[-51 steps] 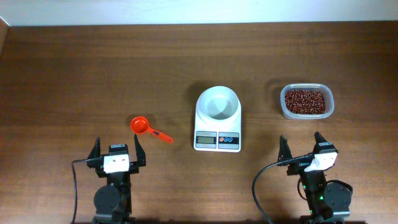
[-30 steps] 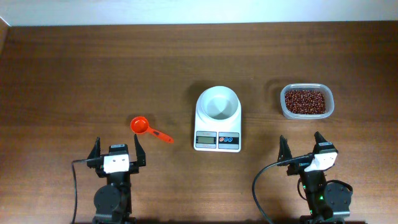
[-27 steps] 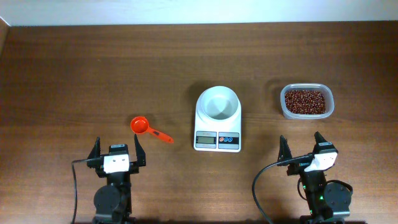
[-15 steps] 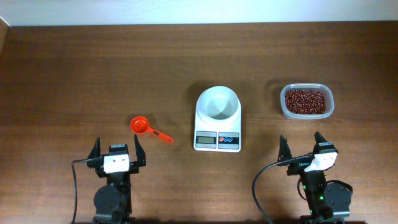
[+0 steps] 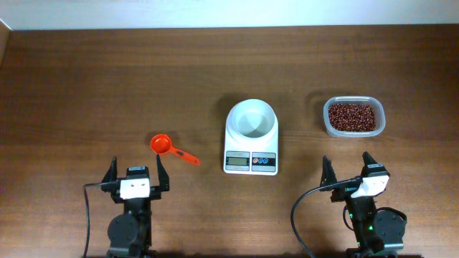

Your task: Scoop and weigh 50g on scale

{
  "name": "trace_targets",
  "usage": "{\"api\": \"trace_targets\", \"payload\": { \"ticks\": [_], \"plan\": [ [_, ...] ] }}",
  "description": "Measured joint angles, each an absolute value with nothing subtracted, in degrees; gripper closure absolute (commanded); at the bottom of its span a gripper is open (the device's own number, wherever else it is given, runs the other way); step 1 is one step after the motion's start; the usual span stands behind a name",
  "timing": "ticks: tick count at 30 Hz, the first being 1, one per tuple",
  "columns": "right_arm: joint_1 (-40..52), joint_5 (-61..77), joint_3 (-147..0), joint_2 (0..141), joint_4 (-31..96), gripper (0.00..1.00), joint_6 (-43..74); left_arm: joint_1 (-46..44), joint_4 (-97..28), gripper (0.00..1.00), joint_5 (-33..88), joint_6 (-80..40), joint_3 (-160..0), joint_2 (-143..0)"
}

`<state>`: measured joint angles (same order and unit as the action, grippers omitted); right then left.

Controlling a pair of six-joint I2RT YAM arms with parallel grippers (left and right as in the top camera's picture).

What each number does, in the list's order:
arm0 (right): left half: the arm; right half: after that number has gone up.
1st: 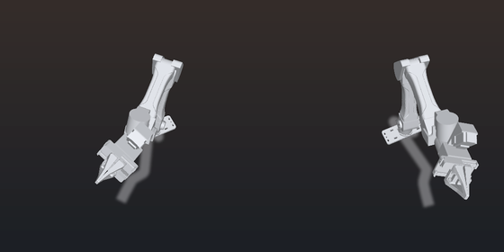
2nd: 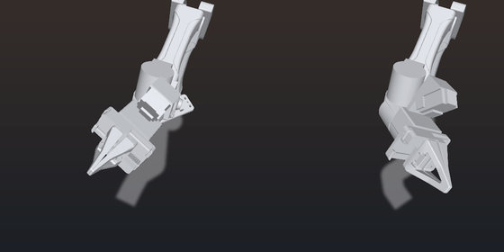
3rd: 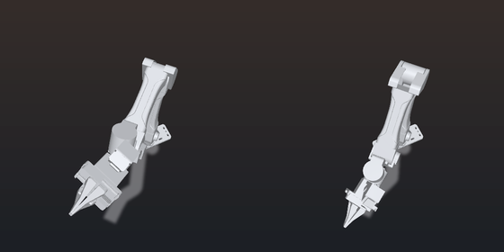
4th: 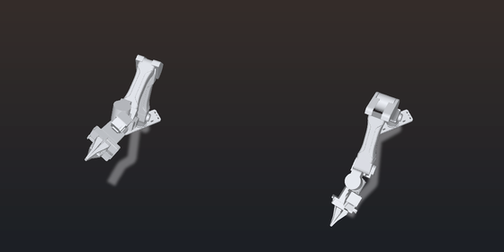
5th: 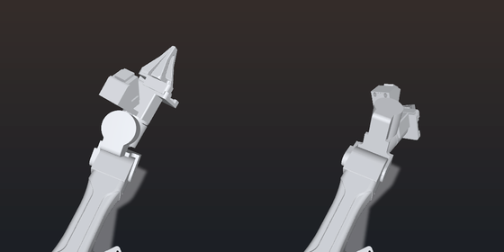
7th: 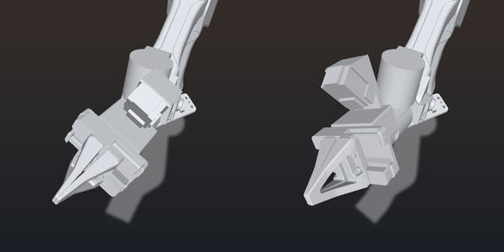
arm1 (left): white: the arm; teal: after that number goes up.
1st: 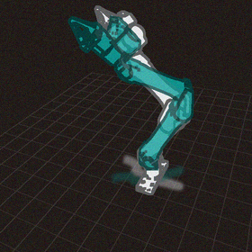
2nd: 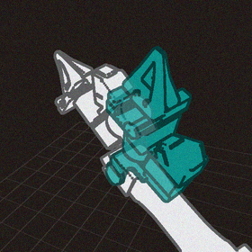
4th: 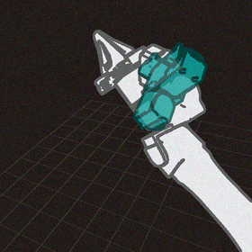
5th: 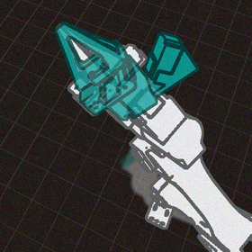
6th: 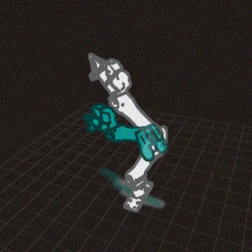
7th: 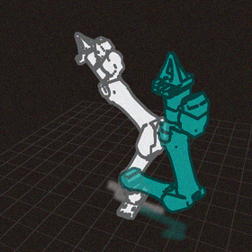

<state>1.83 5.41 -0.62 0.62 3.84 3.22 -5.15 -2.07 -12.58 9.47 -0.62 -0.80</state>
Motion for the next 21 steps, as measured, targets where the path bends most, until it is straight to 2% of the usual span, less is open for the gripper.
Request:
{"api": "trace_targets", "payload": {
  "ticks": [8,14,21],
  "plan": [
    [1.8,5.4,-0.6,0.6,3.8,0.01,3.2,-5.1,-1.1,0.01,-10.9,9.1,-1.8,-0.8],
    [1.8,5.4,-0.6,0.6,3.8,0.01,3.2,-5.1,-1.1,0.01,-10.9,3.8,-2.8,-0.8],
    [1.8,5.4,-0.6,0.6,3.8,0.01,3.2,-5.1,-1.1,0.01,-11.2,3.2,-10.9,-4.6]
  ]
}}
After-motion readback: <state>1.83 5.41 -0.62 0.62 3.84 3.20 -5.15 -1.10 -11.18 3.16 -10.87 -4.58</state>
